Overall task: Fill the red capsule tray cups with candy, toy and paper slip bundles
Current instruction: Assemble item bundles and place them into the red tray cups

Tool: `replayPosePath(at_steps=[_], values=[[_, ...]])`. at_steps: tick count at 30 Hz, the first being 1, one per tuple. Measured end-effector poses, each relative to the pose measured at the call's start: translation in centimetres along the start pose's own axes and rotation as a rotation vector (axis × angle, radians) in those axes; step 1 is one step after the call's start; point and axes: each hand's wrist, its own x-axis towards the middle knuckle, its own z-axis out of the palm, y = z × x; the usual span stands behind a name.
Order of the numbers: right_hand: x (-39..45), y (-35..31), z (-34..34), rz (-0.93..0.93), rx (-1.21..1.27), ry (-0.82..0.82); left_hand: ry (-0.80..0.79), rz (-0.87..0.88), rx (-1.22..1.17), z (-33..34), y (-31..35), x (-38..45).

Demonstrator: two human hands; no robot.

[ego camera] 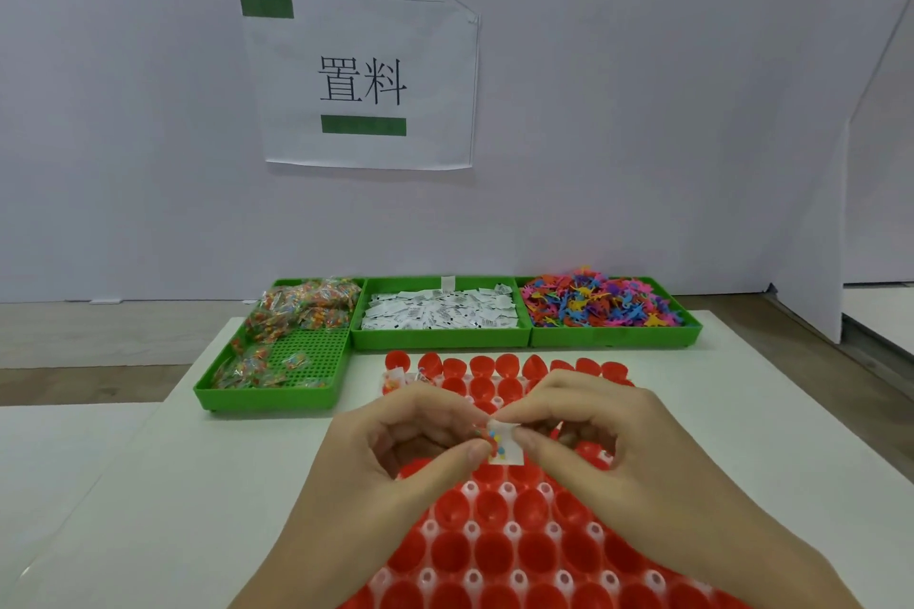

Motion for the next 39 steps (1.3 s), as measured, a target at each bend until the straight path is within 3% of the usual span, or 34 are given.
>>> replayPosePath(at_steps=[10, 19, 23, 26, 31, 39], values=[[-0.2, -0.6, 0.8, 0.106, 0.257, -0.038, 0.036, 0.040, -0.005, -0.2, 0.1, 0.0], [0.3, -0.4, 0.8, 0.168, 0.461, -0.095, -0.005, -0.043, -0.045, -0.5, 0.5, -0.1], [3.1, 1.2, -1.0, 0.183, 0.293, -0.172, 0.049, -0.061, -0.021, -1.9, -0.2, 0.2], [7.9, 4.7, -4.0, 0.230, -0.019, -0.087, 0.126, -0.080, 0.001, -3.0, -0.9, 0.4], [14.6, 11.9, -6.5, 0.388, -0.339, -0.044, 0.230, -0.087, 0.024, -4.3, -1.3, 0.9], [16.9, 16.5, -2.7, 0.428, -0.422, -0.142, 0.240, -0.071, 0.099, -5.2, -1.7, 1.1]])
